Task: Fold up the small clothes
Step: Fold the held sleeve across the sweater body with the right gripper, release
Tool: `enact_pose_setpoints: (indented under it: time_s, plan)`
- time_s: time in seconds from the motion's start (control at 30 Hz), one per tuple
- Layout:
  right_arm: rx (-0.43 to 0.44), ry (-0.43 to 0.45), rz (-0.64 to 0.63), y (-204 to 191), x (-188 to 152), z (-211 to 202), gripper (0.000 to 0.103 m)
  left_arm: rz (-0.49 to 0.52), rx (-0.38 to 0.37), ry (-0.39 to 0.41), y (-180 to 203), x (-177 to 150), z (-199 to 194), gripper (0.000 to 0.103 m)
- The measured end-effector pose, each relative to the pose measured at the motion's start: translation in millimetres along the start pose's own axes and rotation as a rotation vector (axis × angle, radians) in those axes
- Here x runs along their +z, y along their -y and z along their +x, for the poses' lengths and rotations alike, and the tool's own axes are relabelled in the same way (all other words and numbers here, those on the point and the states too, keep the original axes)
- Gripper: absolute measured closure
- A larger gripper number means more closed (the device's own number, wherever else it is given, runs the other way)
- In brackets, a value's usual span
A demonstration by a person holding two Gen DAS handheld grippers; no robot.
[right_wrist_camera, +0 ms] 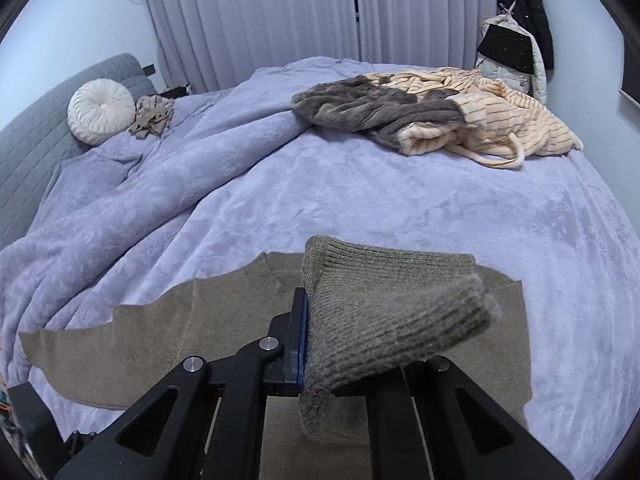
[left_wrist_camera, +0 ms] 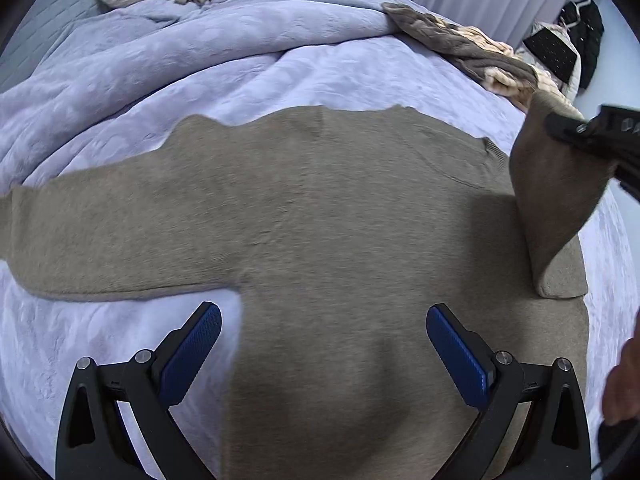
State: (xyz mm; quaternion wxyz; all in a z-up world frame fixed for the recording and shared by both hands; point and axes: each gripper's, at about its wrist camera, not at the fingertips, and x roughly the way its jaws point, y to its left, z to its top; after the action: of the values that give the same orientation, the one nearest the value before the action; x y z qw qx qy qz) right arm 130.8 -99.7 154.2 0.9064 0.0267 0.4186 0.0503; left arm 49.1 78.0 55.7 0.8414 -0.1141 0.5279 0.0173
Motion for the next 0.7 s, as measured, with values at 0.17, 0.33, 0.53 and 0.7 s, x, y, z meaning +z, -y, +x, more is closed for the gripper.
enact_pose_setpoints:
  time_s: [0.17,0.33,0.53,0.7]
  plan:
    - [-0.024,-0.097,-0.085,-41,-27,48,0.095,-0.058,-0.018,-0.016,-28,-7,3,0.000]
    - [0.046,-0.249,-0.173,-64,-54,82,0.066,-0.080,-0.027,-0.015,-37,-12,1,0.000]
    - [0.140,-0.134,-0.214,-33,-46,30,0.036,-0.060,-0.062,0.021,-20,-3,-14,0.000]
    - [0.014,-0.141,-0.136,55,-42,28,0.034,0.032,-0.114,0.036,42,21,-16,0.000]
